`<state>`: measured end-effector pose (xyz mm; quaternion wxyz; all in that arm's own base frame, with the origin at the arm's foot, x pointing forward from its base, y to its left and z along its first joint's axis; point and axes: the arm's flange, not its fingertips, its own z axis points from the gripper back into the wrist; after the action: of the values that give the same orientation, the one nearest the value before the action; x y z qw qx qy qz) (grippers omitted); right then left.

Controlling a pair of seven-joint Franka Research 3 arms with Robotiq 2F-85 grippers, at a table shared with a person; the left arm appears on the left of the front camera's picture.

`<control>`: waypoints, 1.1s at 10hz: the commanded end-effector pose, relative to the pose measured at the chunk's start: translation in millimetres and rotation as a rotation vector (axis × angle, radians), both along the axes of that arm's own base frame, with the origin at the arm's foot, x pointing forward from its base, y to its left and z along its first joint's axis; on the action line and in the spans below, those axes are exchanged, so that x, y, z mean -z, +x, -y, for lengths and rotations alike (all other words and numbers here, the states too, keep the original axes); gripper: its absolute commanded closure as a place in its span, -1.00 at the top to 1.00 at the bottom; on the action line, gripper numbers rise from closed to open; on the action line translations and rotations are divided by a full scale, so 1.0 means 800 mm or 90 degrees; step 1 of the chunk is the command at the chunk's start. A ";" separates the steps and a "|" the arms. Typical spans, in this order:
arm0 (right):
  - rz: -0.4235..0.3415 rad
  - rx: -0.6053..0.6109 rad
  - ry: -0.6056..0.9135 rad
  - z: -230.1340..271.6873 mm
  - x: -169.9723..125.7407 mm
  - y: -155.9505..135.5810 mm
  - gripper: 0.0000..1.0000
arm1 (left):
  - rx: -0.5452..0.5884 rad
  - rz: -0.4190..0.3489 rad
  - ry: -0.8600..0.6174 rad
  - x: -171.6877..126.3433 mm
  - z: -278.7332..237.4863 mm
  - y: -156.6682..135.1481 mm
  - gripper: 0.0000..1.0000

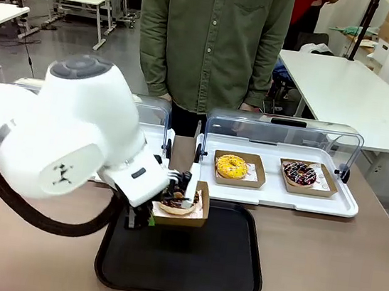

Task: Move the second donut from the left to the tray.
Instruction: Pick up the Paper togo box containing the Donut indicated by the person and place it on the Handle tray.

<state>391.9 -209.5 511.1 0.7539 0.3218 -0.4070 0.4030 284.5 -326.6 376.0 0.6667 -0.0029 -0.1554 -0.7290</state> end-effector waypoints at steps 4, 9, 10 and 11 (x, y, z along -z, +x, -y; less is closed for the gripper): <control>0.013 0.001 0.012 -0.004 -0.002 -0.001 1.00 | -0.003 0.010 0.012 0.046 0.031 -0.028 -0.97; 0.013 0.001 0.012 -0.004 -0.002 -0.001 1.00 | -0.007 0.012 0.023 0.080 0.042 -0.037 -0.97; 0.013 0.001 0.012 -0.004 -0.002 -0.001 1.00 | 0.003 0.007 0.028 0.083 0.044 -0.038 -0.97; 0.013 0.001 0.012 -0.004 -0.002 -0.001 1.00 | 0.001 0.003 0.034 0.086 0.045 -0.039 -0.97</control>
<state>391.8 -209.5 511.1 0.7539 0.3219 -0.4070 0.4030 259.2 -363.3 311.1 0.6614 0.0084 -0.1343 -0.7379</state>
